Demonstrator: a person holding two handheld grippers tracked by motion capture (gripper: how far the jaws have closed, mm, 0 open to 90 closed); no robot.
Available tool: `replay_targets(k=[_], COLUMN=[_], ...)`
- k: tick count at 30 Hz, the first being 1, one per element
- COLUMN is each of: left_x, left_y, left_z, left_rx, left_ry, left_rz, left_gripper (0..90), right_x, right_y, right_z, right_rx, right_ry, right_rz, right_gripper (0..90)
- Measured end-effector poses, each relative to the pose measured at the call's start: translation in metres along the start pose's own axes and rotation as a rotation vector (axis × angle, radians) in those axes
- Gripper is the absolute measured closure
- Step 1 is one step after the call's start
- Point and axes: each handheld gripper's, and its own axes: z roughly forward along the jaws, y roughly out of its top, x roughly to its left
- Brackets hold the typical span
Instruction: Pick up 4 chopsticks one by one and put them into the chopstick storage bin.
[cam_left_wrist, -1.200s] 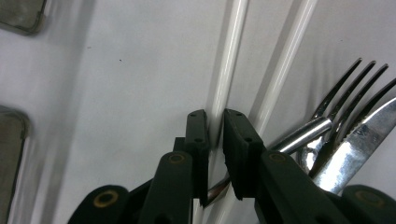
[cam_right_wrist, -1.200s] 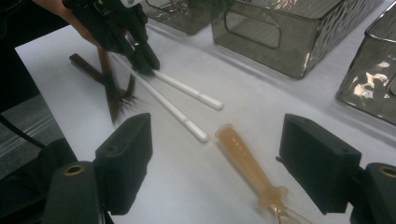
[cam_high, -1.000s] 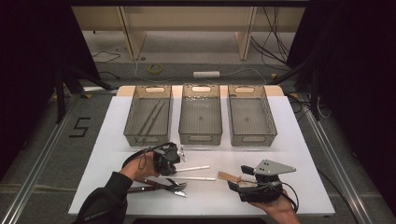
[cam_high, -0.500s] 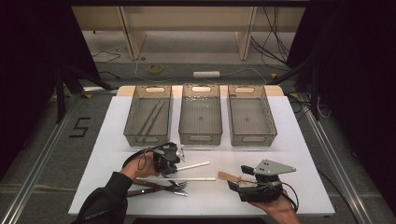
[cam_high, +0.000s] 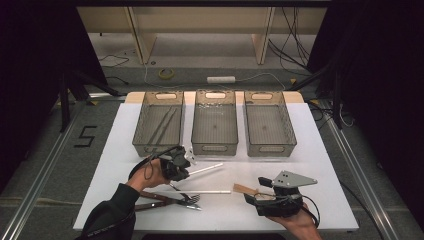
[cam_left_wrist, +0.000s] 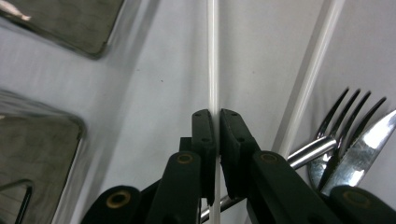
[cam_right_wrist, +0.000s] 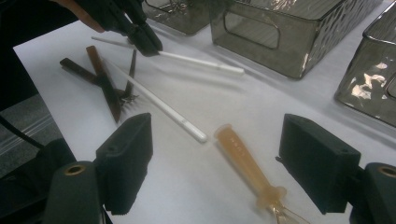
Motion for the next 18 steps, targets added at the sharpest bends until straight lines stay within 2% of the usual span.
replay_targets(k=[3, 4, 7, 8, 14, 18], left_x=[-0.001, 0.0, -0.002, -0.002, -0.004, 0.002], left_y=[0.001, 0.002, 0.005, 0.006, 0.01, 0.009], left_z=[-0.006, -0.009, -0.015, -0.018, -0.038, -0.053], left_rx=[-0.007, 0.006, -0.003, -0.004, -0.048, -0.104], left_ry=[-0.01, -0.016, -0.014, -0.017, -0.011, 0.026], left_rz=[-0.024, -0.016, -0.025, -0.017, -0.041, -0.076], left_gripper=[84.3, 84.3, 84.3, 84.3, 84.3, 84.3], right_x=[0.0, 0.0, 0.0, 0.0, 0.0, 0.0], right_y=[0.0, 0.0, 0.0, 0.0, 0.0, 0.0], right_z=[0.0, 0.0, 0.0, 0.0, 0.0, 0.0], right_rx=[0.001, 0.001, 0.002, 0.0, 0.001, -0.002], right_ry=[0.0, 0.0, 0.0, 0.001, 0.002, 0.003], right_rz=[0.002, 0.001, 0.002, 0.0, 0.004, 0.008], right_gripper=[26.7, 26.7, 26.7, 26.7, 26.7, 26.7])
